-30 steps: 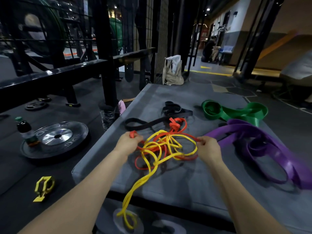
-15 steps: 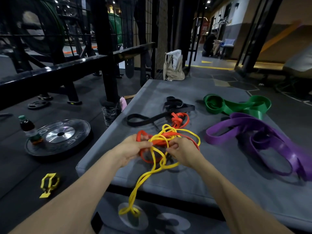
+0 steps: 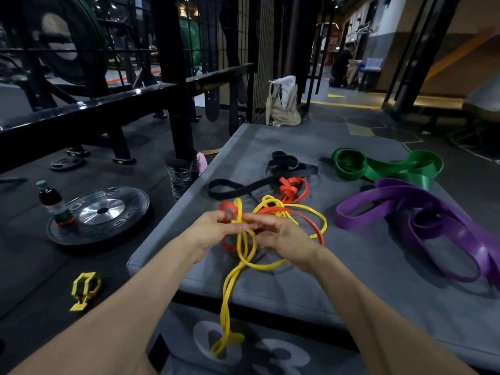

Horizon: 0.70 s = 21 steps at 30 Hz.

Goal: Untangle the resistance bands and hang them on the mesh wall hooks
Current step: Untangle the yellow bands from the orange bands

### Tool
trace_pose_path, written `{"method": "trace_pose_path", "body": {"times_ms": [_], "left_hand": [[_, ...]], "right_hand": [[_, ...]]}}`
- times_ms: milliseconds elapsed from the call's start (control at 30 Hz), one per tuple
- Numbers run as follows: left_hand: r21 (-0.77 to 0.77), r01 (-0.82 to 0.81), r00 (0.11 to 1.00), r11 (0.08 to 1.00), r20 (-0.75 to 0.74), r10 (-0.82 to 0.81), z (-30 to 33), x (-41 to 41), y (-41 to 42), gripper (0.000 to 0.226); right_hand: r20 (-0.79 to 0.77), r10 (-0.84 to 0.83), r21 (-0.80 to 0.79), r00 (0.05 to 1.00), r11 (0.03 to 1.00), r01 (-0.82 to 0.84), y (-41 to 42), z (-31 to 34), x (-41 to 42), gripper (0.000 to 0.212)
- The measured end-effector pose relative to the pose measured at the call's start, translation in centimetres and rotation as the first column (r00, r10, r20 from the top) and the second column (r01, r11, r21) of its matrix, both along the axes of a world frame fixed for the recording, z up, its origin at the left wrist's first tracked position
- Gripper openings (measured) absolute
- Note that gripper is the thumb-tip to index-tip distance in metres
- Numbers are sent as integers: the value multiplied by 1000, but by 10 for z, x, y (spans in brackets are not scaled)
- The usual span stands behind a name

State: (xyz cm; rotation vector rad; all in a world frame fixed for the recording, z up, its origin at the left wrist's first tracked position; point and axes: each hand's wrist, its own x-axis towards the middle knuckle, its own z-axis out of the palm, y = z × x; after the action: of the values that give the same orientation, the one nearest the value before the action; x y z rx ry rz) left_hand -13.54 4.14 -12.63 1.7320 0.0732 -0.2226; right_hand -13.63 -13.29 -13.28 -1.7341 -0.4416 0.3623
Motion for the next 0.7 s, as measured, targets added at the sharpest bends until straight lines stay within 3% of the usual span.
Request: {"method": "trace_pose_path", "body": {"times_ms": [100,200,333,700], "left_hand": [[21,-64,998,998,31,63,0,0,-2,16],[19,-68,996,998,51,66,1,0,0,19],[-81,-34,999,996,4,34,2,-2,0,22],[-379,-68,993,923,-116,26,13,-8,1,27]], "right_hand": [[100,-144,9,985,990,144,2,1,3,49],[339,-287,-107,896,934,340,1,2,8,34],[460,-167,-313,872,889,335,7,-1,7,34],[603,-85,-458,793,777,431,12,-8,7,45]]}}
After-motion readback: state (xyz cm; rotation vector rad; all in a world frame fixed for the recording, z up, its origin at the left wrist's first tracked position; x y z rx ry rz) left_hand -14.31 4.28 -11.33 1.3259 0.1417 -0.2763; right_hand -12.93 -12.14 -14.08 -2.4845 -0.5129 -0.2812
